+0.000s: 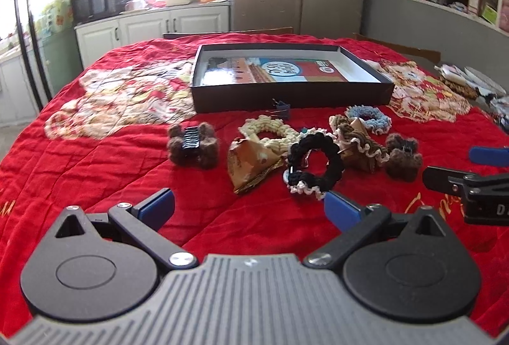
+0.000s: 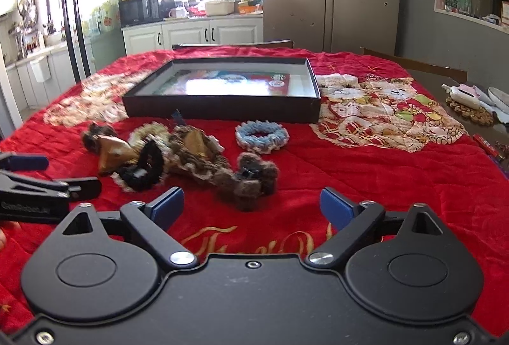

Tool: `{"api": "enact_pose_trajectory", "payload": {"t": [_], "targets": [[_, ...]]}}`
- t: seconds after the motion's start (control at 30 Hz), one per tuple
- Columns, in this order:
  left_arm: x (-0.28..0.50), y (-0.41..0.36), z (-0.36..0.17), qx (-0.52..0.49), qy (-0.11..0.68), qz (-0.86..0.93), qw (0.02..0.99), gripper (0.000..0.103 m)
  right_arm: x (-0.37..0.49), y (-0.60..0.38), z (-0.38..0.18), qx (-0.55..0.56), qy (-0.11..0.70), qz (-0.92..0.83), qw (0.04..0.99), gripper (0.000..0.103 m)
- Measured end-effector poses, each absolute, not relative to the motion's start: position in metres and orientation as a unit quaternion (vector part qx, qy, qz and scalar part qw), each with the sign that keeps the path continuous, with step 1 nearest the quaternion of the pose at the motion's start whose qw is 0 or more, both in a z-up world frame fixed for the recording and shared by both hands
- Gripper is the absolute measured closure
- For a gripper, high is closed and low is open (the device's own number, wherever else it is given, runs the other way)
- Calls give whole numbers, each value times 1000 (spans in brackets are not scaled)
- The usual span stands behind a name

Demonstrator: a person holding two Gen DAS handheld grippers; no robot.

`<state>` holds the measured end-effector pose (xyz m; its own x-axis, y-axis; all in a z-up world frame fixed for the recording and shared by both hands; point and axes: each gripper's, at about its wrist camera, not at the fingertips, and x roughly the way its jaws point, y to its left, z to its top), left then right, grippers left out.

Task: Organize objects
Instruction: 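Move both tools toward the hair accessories in front of the black box, then grasp the black ruffled scrunchie with the left tool while the right tool grasps the brown fuzzy clip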

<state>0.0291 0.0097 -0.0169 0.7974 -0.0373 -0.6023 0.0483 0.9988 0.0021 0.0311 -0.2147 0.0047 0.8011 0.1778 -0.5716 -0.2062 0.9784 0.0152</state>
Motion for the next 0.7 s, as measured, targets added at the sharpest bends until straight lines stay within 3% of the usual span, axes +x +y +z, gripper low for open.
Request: {"api": "enact_pose_trajectory", "payload": {"t": [0.33,0.6,0.7], "targets": [[55,-2,-32,-13,349,-96,932,22,56,-213,-17,-64,302,138,941,43],[71,-8,-38,-27,353,-108,929,30,74,-204,-19,-96,288,158,940,46],[77,-8,-38,-31,354,-110,928,42,82,-202,-22,-98,291,166,937,49]]}}
